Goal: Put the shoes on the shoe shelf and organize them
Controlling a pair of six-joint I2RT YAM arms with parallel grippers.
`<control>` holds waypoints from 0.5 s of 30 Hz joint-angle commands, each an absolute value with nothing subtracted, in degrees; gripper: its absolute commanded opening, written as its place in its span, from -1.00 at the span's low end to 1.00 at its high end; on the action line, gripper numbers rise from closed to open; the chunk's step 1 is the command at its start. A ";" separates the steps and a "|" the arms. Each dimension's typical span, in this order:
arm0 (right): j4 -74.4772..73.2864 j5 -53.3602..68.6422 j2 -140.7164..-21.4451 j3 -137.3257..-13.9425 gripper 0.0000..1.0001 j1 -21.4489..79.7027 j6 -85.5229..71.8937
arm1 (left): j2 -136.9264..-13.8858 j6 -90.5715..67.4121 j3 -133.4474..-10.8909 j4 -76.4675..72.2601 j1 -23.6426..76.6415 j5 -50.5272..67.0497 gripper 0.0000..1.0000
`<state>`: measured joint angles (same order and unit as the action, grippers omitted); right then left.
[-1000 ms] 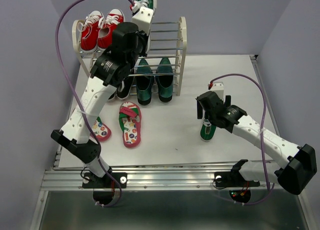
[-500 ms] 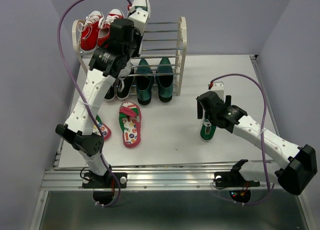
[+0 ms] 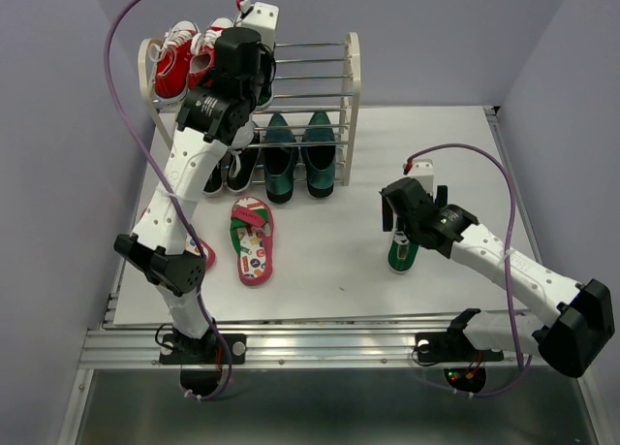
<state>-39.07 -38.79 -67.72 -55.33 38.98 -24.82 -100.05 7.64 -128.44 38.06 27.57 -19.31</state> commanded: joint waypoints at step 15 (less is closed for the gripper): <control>-37.18 -39.64 -64.95 -54.76 1.00 38.58 -24.96 | -98.17 8.35 -126.22 31.99 26.19 -20.84 -0.03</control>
